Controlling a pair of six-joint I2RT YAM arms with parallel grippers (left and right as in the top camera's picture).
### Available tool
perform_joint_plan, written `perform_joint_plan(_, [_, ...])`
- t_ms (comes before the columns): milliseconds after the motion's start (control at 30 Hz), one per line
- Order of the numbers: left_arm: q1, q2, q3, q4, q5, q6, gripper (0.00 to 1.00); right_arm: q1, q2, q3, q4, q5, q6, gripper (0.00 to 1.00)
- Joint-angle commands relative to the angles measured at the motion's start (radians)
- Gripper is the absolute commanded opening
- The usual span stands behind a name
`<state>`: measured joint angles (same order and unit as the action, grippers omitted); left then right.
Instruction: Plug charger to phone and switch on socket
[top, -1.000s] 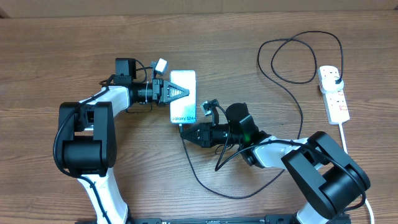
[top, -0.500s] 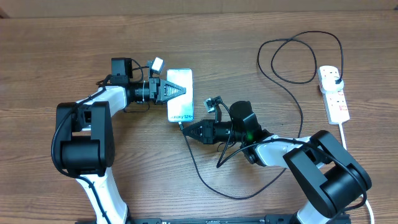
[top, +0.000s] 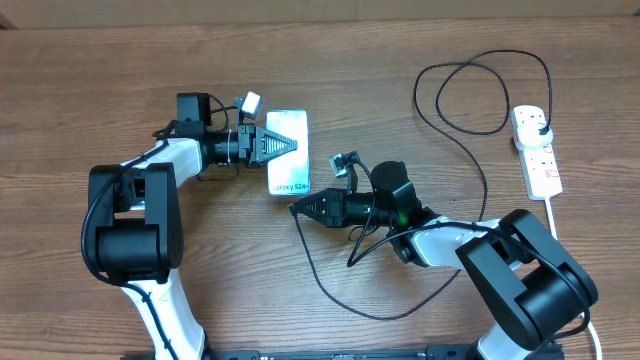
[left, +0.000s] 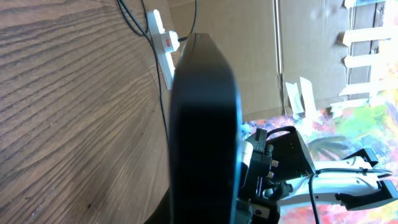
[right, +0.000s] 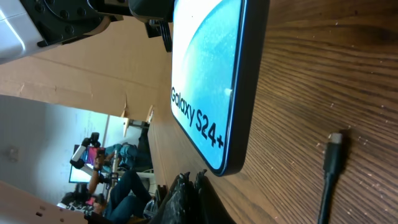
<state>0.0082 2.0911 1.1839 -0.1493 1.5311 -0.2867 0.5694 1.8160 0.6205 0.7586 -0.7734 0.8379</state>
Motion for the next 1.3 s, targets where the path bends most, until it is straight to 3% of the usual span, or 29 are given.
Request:
perform_joint_plan(0, [0.018,-0.032,0.002,0.002,0.048,-0.009,0.04,-0.008,0.002,-0.003,-0.009,0.006,0.021,0.04])
perform_joint_plan(233, [0.085,-0.032,0.002,0.009,-0.048,-0.01,0.04,-0.007,0.002,0.033,-0.168,-0.007,0.059,0.04])
perform_joint_plan(300, [0.11,-0.032,0.002,-0.006,-0.065,-0.01,0.04,-0.006,0.002,0.082,-0.266,-0.017,0.039,0.11])
perform_joint_plan(467, [0.169,-0.032,0.002,-0.026,-0.076,-0.009,0.04,0.021,0.002,0.292,-0.739,0.076,-0.146,0.21])
perform_joint_plan(667, [0.197,-0.032,0.002,-0.109,-0.214,-0.01,0.04,0.113,0.002,0.564,-1.258,0.49,-0.295,0.36])
perform_joint_plan(833, [0.195,-0.032,0.002,-0.114,-0.234,-0.029,0.04,0.193,0.005,0.608,-1.345,0.674,-0.297,0.38])
perform_joint_plan(1100, [0.195,-0.032,0.002,-0.114,-0.234,-0.028,0.04,0.257,0.105,0.608,-1.343,0.676,-0.298,0.42])
perform_joint_plan(1267, [0.195,-0.032,0.002,-0.114,-0.241,-0.028,0.04,0.275,0.143,0.608,-1.314,0.639,-0.298,0.31])
